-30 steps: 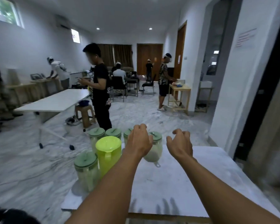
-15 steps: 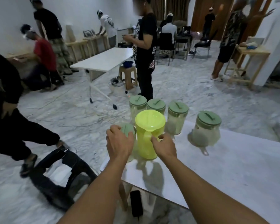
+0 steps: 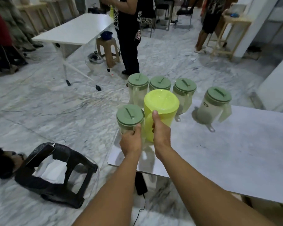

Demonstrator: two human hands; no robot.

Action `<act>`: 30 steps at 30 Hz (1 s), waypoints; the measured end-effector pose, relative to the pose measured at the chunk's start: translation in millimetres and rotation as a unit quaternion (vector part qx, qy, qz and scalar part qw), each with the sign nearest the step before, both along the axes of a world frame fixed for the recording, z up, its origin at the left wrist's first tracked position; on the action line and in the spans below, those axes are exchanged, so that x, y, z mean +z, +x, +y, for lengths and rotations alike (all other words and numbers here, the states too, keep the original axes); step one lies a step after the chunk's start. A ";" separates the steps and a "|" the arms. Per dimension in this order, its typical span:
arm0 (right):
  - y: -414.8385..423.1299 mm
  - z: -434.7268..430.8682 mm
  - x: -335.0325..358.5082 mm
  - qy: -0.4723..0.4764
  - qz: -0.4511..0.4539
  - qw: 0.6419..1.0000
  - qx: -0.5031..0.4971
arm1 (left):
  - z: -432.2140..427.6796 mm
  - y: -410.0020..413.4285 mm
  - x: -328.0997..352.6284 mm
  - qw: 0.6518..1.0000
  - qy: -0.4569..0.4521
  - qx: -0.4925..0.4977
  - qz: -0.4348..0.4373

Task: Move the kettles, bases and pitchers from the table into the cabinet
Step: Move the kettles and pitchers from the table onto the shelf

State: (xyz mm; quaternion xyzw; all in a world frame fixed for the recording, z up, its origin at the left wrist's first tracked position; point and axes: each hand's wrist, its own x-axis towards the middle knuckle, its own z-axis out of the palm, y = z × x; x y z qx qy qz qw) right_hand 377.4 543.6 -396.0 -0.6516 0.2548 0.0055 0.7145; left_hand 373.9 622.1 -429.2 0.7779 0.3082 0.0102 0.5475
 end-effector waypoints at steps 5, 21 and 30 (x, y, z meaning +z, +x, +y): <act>3.5 11.4 2.6 0.017 0.001 0.999 -0.027 | 18.8 3.0 -1.0 0.999 -0.011 -0.048 -0.020; -118.6 -158.9 66.3 0.002 -0.067 0.970 -0.234 | -114.8 -56.8 99.0 0.967 -0.019 -0.169 -0.189; -347.6 -352.1 176.7 -0.212 -0.096 0.801 -0.551 | -353.0 -237.3 216.6 0.877 -0.100 -0.357 -0.306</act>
